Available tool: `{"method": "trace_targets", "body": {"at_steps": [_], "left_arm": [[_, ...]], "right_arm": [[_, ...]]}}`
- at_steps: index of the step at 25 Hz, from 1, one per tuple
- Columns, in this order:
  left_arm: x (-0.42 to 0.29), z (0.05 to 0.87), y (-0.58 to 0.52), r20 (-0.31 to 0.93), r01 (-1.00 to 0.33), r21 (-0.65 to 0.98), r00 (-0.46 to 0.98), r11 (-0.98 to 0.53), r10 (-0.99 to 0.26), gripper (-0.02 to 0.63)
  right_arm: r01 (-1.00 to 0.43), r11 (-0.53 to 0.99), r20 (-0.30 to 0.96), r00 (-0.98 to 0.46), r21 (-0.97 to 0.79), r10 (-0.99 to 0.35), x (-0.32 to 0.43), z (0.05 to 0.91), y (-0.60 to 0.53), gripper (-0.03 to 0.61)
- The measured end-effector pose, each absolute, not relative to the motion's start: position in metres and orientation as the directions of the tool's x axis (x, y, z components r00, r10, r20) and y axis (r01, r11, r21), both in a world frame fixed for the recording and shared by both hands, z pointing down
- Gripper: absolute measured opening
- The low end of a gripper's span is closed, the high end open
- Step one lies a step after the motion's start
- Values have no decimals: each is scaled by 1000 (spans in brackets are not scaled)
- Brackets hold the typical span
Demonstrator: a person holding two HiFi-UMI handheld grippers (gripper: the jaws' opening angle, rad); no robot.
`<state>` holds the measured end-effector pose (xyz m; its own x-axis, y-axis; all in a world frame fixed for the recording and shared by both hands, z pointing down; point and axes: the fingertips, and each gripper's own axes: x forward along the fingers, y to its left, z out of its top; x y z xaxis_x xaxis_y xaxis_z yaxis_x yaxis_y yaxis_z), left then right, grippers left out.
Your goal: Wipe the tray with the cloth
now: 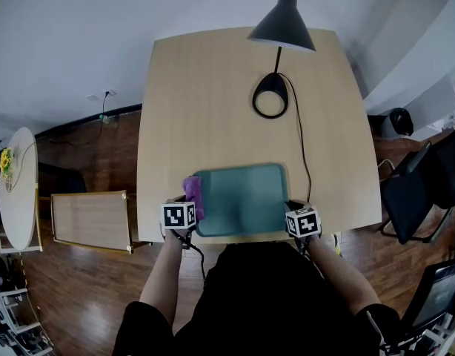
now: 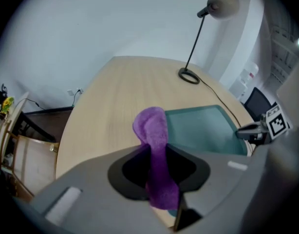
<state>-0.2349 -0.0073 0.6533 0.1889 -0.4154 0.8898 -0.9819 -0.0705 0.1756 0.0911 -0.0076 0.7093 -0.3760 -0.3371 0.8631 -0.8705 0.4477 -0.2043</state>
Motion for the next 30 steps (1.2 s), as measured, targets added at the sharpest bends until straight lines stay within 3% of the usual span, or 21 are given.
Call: {"method": "trace_targets", "body": {"at_steps": [7, 21, 30], "left_arm": [[-196, 668, -8, 887, -961, 269, 274, -67, -373, 115], [-7, 674, -28, 849, -812, 401, 503, -425, -160, 115], [71, 677, -18, 836, -699, 413, 545, -583, -61, 115]], "right_arm": [[-871, 449, 862, -373, -199, -342, 90, 710, -8, 43], [-877, 426, 848, -389, -221, -361, 85, 705, -5, 42], [-875, 431, 841, -395, -222, -370, 86, 702, -3, 41]]}}
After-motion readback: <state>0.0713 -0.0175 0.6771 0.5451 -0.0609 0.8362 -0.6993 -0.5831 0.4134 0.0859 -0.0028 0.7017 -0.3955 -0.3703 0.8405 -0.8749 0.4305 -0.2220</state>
